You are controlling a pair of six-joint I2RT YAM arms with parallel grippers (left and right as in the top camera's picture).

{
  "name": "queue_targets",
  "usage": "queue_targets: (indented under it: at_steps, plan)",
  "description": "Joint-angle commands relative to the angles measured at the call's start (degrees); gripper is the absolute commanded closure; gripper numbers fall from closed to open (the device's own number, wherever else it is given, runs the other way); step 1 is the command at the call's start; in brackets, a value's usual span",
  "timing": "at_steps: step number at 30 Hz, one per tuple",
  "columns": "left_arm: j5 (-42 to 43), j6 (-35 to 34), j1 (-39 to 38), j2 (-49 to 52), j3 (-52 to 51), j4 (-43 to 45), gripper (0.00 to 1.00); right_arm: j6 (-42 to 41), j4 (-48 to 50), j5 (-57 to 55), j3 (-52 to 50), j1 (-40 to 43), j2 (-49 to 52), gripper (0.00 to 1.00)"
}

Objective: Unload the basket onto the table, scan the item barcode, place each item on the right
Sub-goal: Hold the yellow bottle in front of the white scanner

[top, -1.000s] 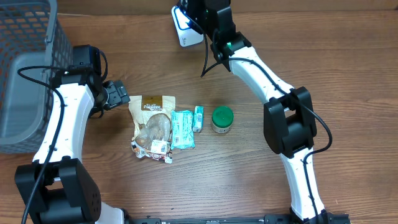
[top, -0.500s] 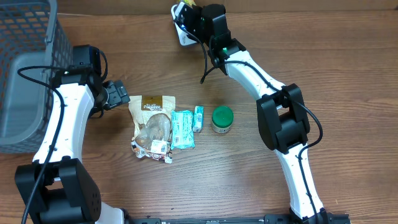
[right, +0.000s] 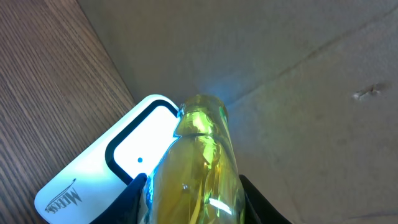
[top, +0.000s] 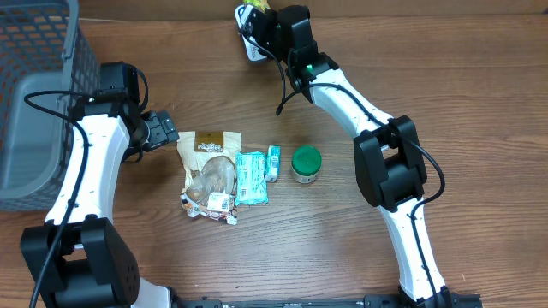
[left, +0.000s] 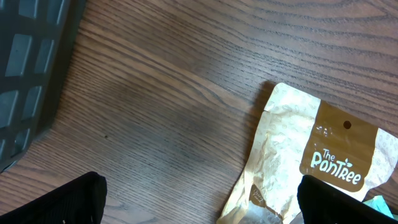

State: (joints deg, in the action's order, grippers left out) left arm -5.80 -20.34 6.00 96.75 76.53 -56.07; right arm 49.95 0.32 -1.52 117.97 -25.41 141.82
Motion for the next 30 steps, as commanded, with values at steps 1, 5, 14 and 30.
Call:
queue_targets:
  at_steps: [1, 5, 14, 30]
  plan:
    - [0.07, 1.27, -0.02, -1.29, 0.2, 0.0, 0.0, -0.42, -0.96, 0.37, 0.79, -0.5, -0.57, 0.96]
    - [0.07, 1.27, -0.02, -1.29, 0.2, 0.0, 0.0, -0.74, 0.57, 0.35, 0.81, -0.52, -1.42, 0.96]
    - [0.07, 1.27, -0.02, -1.29, 0.2, 0.0, 0.0, -14.71, 2.45, 0.33, 0.81, -0.33, -12.22, 0.96]
    - [0.07, 1.27, -0.02, -1.29, 0.2, 0.0, 0.0, -49.57, -43.93, 0.52, 0.81, 7.74, -31.8, 0.96]
